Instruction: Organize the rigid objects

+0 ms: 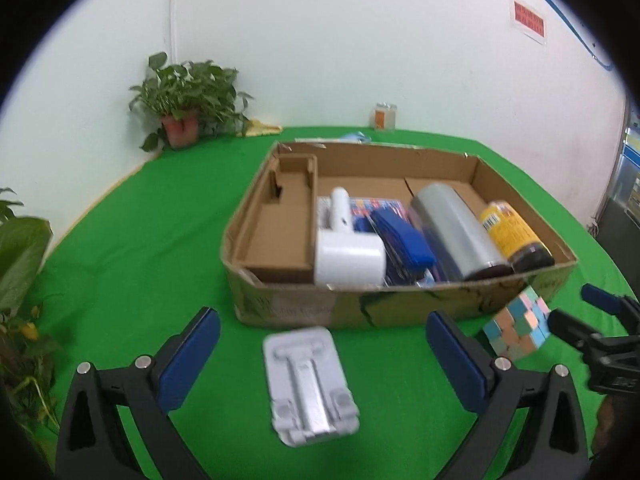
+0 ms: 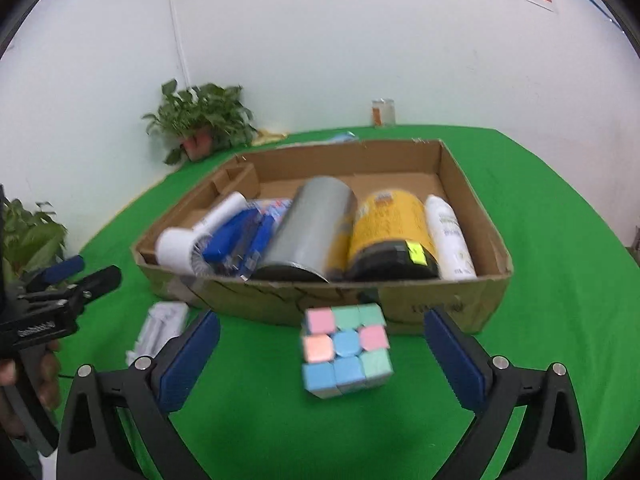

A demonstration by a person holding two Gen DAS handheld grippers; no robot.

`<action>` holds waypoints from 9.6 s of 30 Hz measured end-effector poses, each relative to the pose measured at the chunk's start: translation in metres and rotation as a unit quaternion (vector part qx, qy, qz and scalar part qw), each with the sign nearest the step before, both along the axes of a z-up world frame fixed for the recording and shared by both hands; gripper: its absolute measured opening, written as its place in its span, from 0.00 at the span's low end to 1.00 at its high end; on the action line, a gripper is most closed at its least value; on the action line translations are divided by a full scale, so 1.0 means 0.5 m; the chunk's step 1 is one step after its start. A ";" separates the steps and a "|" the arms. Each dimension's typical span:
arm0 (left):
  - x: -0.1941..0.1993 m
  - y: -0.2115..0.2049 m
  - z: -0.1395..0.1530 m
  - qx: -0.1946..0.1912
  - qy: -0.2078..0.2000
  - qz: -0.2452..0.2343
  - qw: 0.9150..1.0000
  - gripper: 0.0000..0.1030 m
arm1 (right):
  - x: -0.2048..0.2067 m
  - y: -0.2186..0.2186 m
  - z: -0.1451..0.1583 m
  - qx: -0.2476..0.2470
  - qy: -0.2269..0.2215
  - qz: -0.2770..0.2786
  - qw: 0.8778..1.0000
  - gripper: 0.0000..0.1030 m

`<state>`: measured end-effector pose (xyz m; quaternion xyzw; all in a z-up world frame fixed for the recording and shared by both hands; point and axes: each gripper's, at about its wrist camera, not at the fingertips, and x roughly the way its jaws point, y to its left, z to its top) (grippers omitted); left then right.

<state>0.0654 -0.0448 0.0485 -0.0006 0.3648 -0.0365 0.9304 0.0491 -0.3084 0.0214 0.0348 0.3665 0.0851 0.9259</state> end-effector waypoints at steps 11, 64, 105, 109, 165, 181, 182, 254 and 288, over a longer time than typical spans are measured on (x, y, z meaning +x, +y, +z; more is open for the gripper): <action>0.005 -0.045 -0.046 -0.035 0.070 -0.030 0.996 0.99 | 0.054 -0.026 -0.130 0.015 0.108 0.017 0.994 0.62; 0.002 -0.087 -0.222 -0.398 0.342 -0.098 0.845 0.80 | -0.071 0.095 -0.131 0.038 0.116 0.149 0.981 0.57; 0.253 0.030 0.022 -0.417 0.201 -0.133 0.876 0.60 | 0.131 0.192 0.114 0.084 -0.008 0.106 0.991 0.53; 0.284 0.063 0.017 -0.417 0.199 -0.121 0.878 0.60 | 0.178 0.231 0.112 0.084 -0.001 0.117 0.990 0.53; 0.094 0.156 -0.025 -0.127 0.150 -0.014 0.980 0.99 | 0.038 0.227 0.010 -0.008 -0.009 0.099 0.995 0.99; 0.098 0.036 -0.165 -0.262 0.265 -0.118 0.920 0.84 | -0.024 0.195 -0.091 0.031 0.080 0.172 0.981 0.98; 0.093 0.021 -0.164 -0.285 0.273 -0.131 0.910 0.84 | -0.026 0.189 -0.100 0.029 0.083 0.169 0.982 0.98; 0.313 -0.022 0.012 -0.254 0.216 -0.147 0.931 0.31 | 0.245 0.171 0.045 0.066 0.116 0.082 0.988 0.83; -0.046 -0.112 0.094 0.005 -0.088 -0.026 0.996 0.99 | -0.043 0.030 0.053 -0.058 -0.052 -0.040 0.996 0.99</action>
